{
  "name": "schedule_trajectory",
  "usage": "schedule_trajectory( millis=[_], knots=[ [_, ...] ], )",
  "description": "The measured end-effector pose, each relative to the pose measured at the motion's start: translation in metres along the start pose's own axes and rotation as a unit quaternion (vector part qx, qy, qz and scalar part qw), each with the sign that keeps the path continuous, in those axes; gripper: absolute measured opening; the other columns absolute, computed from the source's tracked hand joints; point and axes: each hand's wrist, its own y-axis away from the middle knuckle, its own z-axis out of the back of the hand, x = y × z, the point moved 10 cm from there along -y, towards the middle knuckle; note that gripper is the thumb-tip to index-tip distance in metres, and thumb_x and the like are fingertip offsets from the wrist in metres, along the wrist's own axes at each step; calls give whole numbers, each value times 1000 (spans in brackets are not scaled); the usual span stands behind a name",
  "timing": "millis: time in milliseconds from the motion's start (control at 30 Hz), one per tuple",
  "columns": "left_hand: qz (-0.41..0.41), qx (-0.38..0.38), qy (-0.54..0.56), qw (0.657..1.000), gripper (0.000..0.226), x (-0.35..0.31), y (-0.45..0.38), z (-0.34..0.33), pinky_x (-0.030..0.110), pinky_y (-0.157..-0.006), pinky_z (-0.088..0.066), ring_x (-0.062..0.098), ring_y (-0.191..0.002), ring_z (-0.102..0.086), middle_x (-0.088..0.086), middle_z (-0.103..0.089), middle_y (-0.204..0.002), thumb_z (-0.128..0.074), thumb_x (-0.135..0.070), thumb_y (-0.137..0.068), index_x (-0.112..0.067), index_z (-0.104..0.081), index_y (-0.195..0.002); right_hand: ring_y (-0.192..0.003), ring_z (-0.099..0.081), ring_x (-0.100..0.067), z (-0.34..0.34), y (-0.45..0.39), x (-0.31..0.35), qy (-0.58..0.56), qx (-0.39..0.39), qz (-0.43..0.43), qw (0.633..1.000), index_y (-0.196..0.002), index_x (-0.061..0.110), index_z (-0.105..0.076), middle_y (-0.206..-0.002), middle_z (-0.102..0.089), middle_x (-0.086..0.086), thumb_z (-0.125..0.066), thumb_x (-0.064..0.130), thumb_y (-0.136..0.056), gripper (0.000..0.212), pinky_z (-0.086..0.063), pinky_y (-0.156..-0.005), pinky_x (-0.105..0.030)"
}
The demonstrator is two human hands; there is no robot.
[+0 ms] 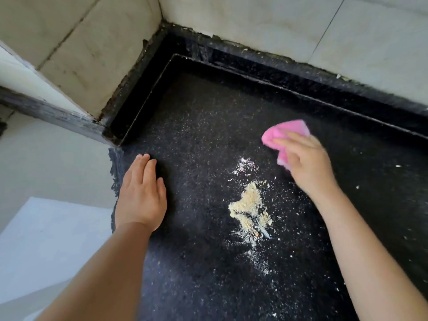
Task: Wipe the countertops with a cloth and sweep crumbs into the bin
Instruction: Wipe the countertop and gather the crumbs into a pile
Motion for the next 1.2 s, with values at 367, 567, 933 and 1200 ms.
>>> schedule_trajectory(
  millis=[367,567,933,1200],
  knots=[
    [5,13,6,1000,43,-3,0,3,31,-112,-10,28,-139,-18,16,-29,-147,-39,-12,-95,4,-36,-135,-114,-47,-28,-3,-22,2,22,-45,-68,996,-112,13,-65,-125,-58,-1,-40,-7,-87,40,-25,-93,-19],
    [-2,33,8,999,44,-4,1,3,33,-113,-10,29,-139,-16,17,-26,-148,-35,-13,-96,5,-34,-136,-103,-46,-16,0,46,90,25,-127,22,991,-104,16,-68,-115,-63,-1,-44,18,-80,34,-35,-87,-26],
    [9,56,15,998,46,-2,2,1,32,-114,-6,23,-141,-7,10,-17,-152,-28,-18,-98,-2,-26,-141,-135,-6,-30,-81,42,97,116,34,-209,970,-141,23,-26,-154,-5,3,-46,12,-90,56,-25,-101,-40],
    [-7,58,20,998,46,-4,2,1,32,-114,-4,25,-140,-8,14,-18,-151,-28,-17,-98,1,-26,-140,-127,-22,-28,41,95,-8,138,-122,-410,893,-136,17,-40,-151,-20,-1,-44,2,-89,49,-28,-101,-46]
  ],
)
